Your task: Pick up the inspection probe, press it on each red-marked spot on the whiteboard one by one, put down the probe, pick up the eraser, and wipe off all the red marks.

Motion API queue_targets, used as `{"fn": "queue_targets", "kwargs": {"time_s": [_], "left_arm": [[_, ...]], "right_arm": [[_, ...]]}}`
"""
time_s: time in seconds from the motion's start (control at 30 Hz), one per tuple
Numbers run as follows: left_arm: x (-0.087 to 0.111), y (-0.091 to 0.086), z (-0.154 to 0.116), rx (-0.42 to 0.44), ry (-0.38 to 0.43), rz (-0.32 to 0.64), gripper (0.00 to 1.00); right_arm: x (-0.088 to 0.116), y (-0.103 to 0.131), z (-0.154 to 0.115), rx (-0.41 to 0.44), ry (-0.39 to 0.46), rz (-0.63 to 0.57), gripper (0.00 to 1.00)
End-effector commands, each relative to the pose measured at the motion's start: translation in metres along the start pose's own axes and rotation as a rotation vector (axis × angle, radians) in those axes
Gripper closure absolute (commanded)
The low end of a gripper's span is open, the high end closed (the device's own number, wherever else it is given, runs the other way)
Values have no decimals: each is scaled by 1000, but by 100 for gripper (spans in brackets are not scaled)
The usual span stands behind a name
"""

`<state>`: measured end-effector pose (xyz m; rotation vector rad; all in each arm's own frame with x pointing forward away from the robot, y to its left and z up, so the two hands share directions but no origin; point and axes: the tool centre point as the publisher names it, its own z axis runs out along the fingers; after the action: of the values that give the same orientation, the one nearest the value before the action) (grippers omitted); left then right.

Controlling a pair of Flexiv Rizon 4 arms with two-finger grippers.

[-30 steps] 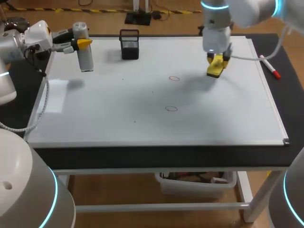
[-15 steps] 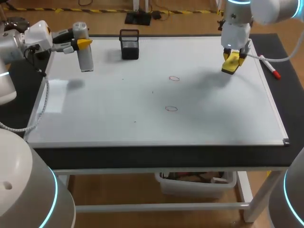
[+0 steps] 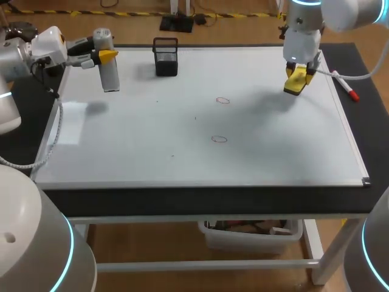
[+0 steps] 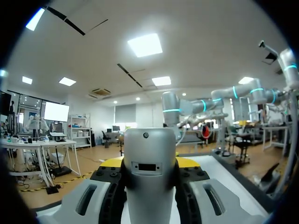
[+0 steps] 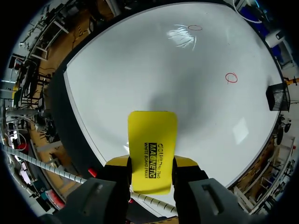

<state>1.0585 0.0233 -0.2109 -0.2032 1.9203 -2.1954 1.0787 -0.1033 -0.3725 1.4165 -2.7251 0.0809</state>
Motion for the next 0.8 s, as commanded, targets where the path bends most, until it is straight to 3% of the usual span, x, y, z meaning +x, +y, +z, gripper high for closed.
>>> {"fn": "queue_targets", "kwargs": {"time_s": [0.03, 0.47, 0.8], "left_arm": [[9, 2, 18, 10, 35, 4, 100], [54, 15, 115, 63, 247, -26, 100], [64, 32, 175, 82, 299, -63, 100]], "right_arm": [[0, -1, -1, 1, 2, -2, 100], [0, -1, -1, 1, 2, -2, 100], [0, -1, -1, 1, 2, -2, 100]]}}
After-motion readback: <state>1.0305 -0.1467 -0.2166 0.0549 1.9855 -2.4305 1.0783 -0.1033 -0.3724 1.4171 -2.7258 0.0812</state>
